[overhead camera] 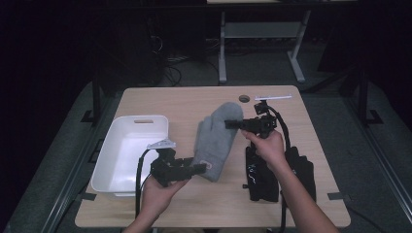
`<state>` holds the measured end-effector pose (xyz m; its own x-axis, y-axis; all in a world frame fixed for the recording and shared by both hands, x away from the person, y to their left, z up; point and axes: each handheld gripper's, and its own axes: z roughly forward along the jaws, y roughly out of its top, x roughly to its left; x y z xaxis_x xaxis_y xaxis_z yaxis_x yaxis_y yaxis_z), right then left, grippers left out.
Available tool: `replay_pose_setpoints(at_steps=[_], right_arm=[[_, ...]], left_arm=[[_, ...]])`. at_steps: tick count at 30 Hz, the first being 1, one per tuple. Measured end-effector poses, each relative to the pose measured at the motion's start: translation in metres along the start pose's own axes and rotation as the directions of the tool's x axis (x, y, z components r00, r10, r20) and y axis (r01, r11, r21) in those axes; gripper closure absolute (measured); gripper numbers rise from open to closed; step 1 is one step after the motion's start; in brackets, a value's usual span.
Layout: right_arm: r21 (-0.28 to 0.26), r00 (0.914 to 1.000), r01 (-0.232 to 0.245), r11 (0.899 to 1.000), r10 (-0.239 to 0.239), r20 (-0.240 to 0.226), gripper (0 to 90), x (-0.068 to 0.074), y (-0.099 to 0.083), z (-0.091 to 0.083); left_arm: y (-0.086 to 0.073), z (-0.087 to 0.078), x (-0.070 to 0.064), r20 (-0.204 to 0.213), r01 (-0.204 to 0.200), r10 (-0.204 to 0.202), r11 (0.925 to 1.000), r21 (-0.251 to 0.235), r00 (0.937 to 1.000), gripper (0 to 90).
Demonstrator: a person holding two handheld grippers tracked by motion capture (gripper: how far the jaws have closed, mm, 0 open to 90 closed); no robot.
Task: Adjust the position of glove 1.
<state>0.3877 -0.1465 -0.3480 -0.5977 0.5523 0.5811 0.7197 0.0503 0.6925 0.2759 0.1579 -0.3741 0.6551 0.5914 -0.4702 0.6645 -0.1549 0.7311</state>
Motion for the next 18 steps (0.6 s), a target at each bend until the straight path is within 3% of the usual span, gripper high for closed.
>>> replay_pose_setpoints(at_steps=[11, 18], right_arm=[[0.005, 0.9972, 0.074, 0.997, -0.074, -0.005, 70.9, 0.027, 0.021, 0.011], [0.011, 0.9957, 0.092, 0.996, -0.091, -0.016, 70.9, 0.036, 0.029, 0.018]], left_arm=[[0.005, -0.025, 0.002, -0.016, -0.006, 0.005, 0.9993, -0.036, 0.9999, 45.3], [0.008, -0.038, 0.005, -0.02, -0.001, 0.0, 0.9987, -0.052, 0.9998, 45.3]])
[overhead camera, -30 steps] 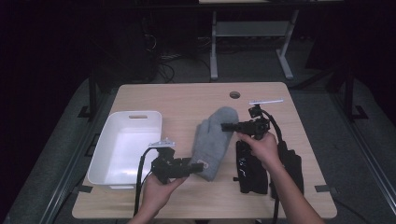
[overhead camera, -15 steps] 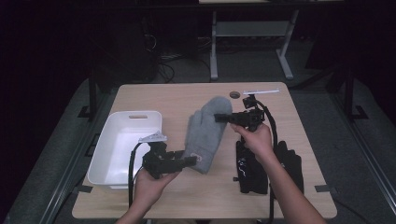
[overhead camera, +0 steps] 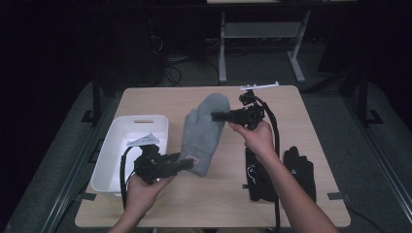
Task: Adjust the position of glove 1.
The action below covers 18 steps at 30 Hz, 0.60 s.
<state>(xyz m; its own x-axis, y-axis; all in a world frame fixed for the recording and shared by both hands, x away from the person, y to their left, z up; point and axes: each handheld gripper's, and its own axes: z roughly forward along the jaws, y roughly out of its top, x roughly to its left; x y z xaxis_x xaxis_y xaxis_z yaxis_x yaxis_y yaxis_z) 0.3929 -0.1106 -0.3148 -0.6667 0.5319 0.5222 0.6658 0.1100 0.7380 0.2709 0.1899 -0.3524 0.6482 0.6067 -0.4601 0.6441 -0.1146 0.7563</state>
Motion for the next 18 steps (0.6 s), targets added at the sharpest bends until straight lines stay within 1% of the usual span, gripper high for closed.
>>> replay_pose_setpoints(at_steps=[3, 5, 6, 8, 11, 15, 16, 17, 18], right_arm=[[0.005, 1.0, 0.006, 1.0, -0.006, -0.003, 70.9, 0.003, 0.004, 0.004], [0.0, 0.9999, 0.008, 1.0, -0.008, -0.011, 70.8, 0.006, 0.007, 0.006], [0.003, 0.9999, 0.001, 1.0, -0.001, -0.013, 70.8, 0.007, 0.008, 0.008], [0.003, 0.9998, 0.003, 1.0, -0.002, -0.018, 70.8, 0.009, 0.011, 0.011], [0.01, 0.9994, 0.021, 1.0, -0.021, -0.027, 70.8, 0.013, 0.016, 0.018], [0.013, 0.9987, 0.027, 1.0, -0.027, -0.043, 70.5, 0.018, 0.021, 0.028], [0.013, 0.9987, 0.022, 1.0, -0.022, -0.045, 70.5, 0.02, 0.021, 0.031], [0.017, 0.9983, 0.027, 0.999, -0.027, -0.053, 70.4, 0.022, 0.024, 0.036], [0.017, 0.9983, 0.027, 0.999, -0.027, -0.053, 70.4, 0.022, 0.024, 0.036]], left_arm=[[0.001, -0.005, 0.002, -0.005, -0.004, 0.004, 1.0, -0.008, 1.0, 45.3], [0.002, -0.01, 0.003, -0.01, -0.001, 0.001, 0.9999, -0.013, 0.9999, 45.2], [0.003, -0.012, 0.004, -0.009, 0.001, -0.001, 0.9999, -0.016, 1.0, 45.2], [0.003, -0.016, 0.006, -0.015, 0.0, 0.0, 0.9997, -0.023, 0.9999, 45.2], [0.003, -0.022, 0.008, -0.028, -0.003, 0.002, 0.9996, -0.029, 0.9996, 45.0], [0.002, -0.031, 0.013, -0.043, 0.007, -0.008, 0.9992, -0.04, 0.999, 44.9], [0.002, -0.033, 0.014, -0.046, 0.006, -0.008, 0.9991, -0.041, 0.9989, 44.9], [0.001, -0.037, 0.016, -0.051, 0.015, -0.018, 0.9986, -0.05, 0.9986, 44.9], [0.001, -0.037, 0.016, -0.051, 0.015, -0.018, 0.9986, -0.05, 0.9986, 44.9]])
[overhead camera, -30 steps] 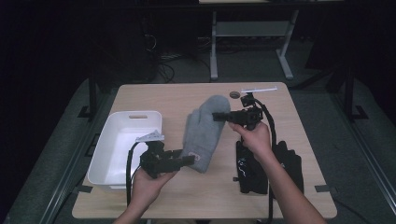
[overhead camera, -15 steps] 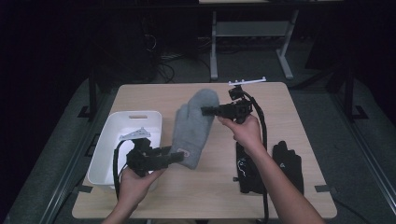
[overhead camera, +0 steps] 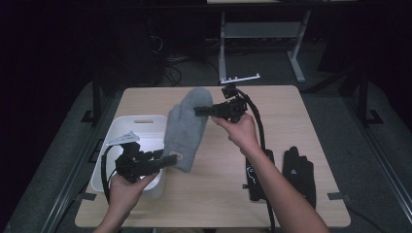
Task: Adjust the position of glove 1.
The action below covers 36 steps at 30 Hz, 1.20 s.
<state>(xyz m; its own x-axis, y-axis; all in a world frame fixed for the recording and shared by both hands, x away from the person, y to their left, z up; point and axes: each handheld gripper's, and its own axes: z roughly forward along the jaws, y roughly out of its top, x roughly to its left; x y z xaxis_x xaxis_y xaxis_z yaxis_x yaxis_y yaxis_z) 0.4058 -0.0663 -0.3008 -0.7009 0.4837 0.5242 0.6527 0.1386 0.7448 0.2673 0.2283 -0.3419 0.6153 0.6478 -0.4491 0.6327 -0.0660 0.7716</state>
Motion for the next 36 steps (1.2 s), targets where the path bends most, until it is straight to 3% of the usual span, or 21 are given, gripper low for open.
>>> replay_pose_setpoints(at_steps=[25, 36], right_arm=[[0.038, 0.9992, 0.011, 0.999, -0.01, -0.038, 70.0, 0.013, 0.015, 0.049], [0.054, 0.999, 0.01, 0.998, -0.008, -0.044, 69.9, 0.015, 0.017, 0.06]], left_arm=[[-0.009, -0.028, 0.023, -0.054, 0.048, -0.049, 0.9983, -0.034, 0.9973, 45.0], [-0.012, -0.035, 0.03, -0.067, 0.055, -0.058, 0.9978, -0.037, 0.9961, 45.0]])
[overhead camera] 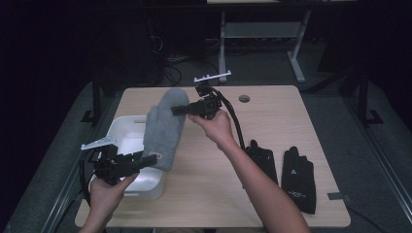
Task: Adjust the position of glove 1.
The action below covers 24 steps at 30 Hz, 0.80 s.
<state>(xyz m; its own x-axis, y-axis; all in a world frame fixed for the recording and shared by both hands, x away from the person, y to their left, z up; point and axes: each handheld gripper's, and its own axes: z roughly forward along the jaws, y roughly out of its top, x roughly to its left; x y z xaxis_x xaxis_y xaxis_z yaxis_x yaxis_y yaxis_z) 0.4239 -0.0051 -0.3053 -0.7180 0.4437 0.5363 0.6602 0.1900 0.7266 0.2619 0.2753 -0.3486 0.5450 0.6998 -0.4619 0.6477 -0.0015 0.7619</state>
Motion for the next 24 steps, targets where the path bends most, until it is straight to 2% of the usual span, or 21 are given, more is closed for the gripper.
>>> replay_pose_setpoints(at_steps=[14, 24], right_arm=[[0.026, 1.0, 0.003, 1.0, -0.003, -0.007, 69.9, 0.001, 0.0, 0.019], [0.043, 0.9999, -0.001, 0.999, 0.002, -0.013, 69.9, 0.001, -0.001, 0.037]], left_arm=[[-0.006, -0.008, 0.011, -0.029, 0.016, -0.015, 0.9998, 0.011, 0.9995, 44.9], [-0.011, -0.014, 0.021, -0.038, 0.048, -0.048, 0.9988, 0.009, 0.9981, 44.9]])
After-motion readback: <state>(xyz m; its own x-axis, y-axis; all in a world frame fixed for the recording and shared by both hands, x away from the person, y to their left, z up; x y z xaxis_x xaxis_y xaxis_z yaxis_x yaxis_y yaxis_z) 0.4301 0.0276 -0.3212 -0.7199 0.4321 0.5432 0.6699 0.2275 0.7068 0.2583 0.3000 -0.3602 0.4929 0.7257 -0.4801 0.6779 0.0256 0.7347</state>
